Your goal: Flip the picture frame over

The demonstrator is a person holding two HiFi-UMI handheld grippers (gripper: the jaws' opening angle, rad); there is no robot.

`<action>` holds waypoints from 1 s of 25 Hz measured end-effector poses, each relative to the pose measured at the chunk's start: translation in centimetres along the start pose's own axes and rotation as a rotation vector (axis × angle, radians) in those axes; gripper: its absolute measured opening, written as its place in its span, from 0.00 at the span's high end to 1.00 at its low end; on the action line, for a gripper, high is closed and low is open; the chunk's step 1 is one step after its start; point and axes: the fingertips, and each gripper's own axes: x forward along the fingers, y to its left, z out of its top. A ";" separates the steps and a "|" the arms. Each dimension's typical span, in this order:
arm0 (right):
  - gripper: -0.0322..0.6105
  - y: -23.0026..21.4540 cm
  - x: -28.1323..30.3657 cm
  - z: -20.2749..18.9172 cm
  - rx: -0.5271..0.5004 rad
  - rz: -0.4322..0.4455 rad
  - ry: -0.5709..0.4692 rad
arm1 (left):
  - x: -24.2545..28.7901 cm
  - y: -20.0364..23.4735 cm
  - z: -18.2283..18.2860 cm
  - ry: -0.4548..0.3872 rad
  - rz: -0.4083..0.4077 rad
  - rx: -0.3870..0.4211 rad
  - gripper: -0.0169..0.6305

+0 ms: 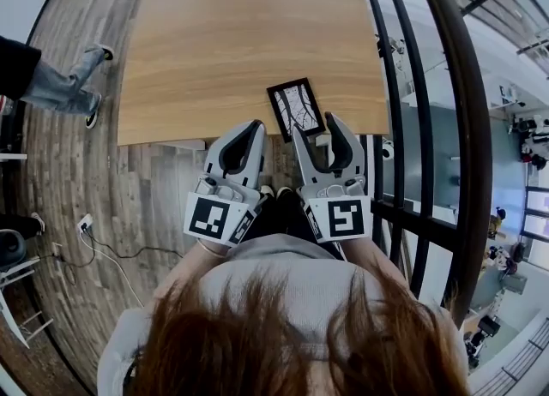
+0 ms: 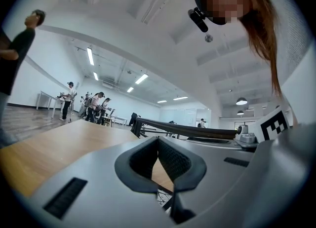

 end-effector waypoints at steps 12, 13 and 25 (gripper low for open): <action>0.93 0.6 -0.2 1.0 -0.003 0.018 0.002 | 0.1 -1.0 1.0 -0.027 -0.032 0.006 0.96; 0.93 0.6 -0.1 1.0 -0.013 0.018 0.004 | 0.1 -1.0 1.2 -0.030 -0.032 0.007 0.96; 0.93 1.2 0.5 1.3 -0.019 0.063 0.031 | 0.4 -1.0 1.8 -0.037 -0.032 0.014 0.96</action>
